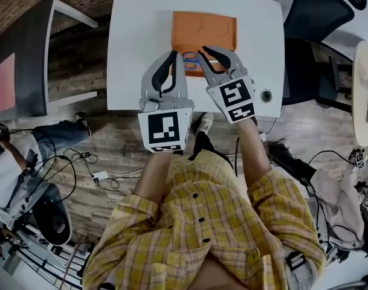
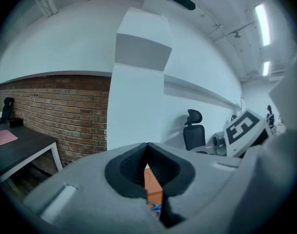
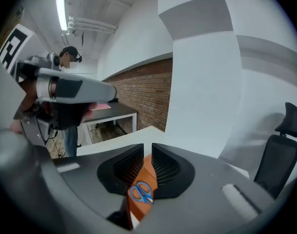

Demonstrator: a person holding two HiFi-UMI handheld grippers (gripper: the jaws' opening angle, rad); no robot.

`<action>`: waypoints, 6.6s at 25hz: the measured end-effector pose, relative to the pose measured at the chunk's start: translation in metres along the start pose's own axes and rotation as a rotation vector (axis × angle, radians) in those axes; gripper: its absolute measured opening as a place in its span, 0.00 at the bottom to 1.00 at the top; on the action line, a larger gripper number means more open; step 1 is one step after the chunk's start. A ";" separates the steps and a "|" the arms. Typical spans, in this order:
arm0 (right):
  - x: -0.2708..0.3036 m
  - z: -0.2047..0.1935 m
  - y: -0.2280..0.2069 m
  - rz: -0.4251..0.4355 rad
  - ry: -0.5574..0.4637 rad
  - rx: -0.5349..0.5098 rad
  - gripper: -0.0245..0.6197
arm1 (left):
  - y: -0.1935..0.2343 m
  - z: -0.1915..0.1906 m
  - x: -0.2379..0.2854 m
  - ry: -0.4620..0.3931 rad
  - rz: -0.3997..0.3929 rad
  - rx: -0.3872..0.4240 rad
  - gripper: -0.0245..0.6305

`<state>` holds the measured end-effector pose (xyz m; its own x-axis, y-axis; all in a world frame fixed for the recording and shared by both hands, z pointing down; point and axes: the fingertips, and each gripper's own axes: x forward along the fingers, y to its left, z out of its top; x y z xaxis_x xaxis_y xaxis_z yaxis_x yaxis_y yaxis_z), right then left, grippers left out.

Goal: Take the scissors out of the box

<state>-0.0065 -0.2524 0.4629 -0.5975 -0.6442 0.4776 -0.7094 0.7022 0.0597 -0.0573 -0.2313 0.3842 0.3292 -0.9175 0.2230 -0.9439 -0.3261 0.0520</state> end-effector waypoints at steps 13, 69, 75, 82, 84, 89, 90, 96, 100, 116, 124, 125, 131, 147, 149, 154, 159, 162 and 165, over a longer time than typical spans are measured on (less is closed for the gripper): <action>0.057 -0.065 0.016 0.182 0.253 -0.411 0.17 | 0.022 -0.013 0.016 0.034 0.025 0.001 0.04; 0.130 -0.204 0.041 0.510 0.707 -0.581 0.19 | 0.037 -0.029 0.034 0.085 0.039 0.050 0.04; 0.129 -0.206 0.039 0.516 0.708 -0.590 0.16 | 0.036 -0.030 0.037 0.091 0.038 0.055 0.04; 0.118 -0.193 0.032 0.481 0.673 -0.628 0.16 | 0.031 -0.028 0.037 0.090 0.039 0.063 0.04; 0.114 -0.188 0.031 0.467 0.654 -0.632 0.16 | 0.030 -0.026 0.036 0.086 0.039 0.070 0.04; 0.105 -0.172 0.030 0.424 0.613 -0.597 0.17 | 0.029 -0.021 0.028 0.077 0.038 0.081 0.04; 0.102 -0.168 0.030 0.415 0.601 -0.592 0.18 | 0.028 -0.020 0.026 0.076 0.038 0.083 0.04; 0.088 -0.153 0.033 0.373 0.549 -0.563 0.18 | 0.026 -0.012 0.015 0.063 0.040 0.092 0.04; 0.079 -0.144 0.033 0.351 0.514 -0.540 0.18 | 0.022 -0.005 0.011 0.048 0.044 0.099 0.04; 0.033 -0.062 0.027 0.197 0.277 -0.400 0.18 | 0.004 0.021 -0.015 -0.013 0.039 0.138 0.04; 0.005 -0.023 0.018 0.098 0.162 -0.254 0.18 | -0.003 0.037 -0.029 -0.048 0.039 0.161 0.04; 0.001 -0.019 0.017 0.089 0.151 -0.244 0.18 | -0.004 0.040 -0.031 -0.053 0.039 0.163 0.04; -0.020 0.004 0.018 0.043 0.073 -0.170 0.18 | -0.009 0.050 -0.043 -0.077 0.034 0.173 0.04; -0.065 0.064 0.015 -0.098 -0.117 -0.073 0.18 | -0.010 0.077 -0.062 -0.145 0.032 0.148 0.04; -0.073 0.071 0.016 -0.122 -0.147 -0.056 0.18 | -0.011 0.077 -0.065 -0.149 0.025 0.138 0.04; -0.088 0.090 0.019 -0.183 -0.230 -0.011 0.18 | -0.013 0.080 -0.068 -0.165 0.012 0.126 0.04; -0.098 0.100 0.023 -0.203 -0.262 -0.001 0.18 | -0.015 0.082 -0.071 -0.177 0.005 0.120 0.04; -0.109 0.104 0.019 -0.211 -0.279 0.012 0.18 | -0.022 0.086 -0.071 -0.181 0.001 0.115 0.04; -0.119 0.109 0.015 -0.224 -0.304 0.032 0.18 | -0.026 0.088 -0.072 -0.188 -0.002 0.116 0.04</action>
<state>0.0128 -0.1980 0.3114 -0.5065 -0.8446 0.1735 -0.8434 0.5272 0.1039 -0.0544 -0.1768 0.2811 0.3399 -0.9397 0.0372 -0.9377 -0.3416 -0.0631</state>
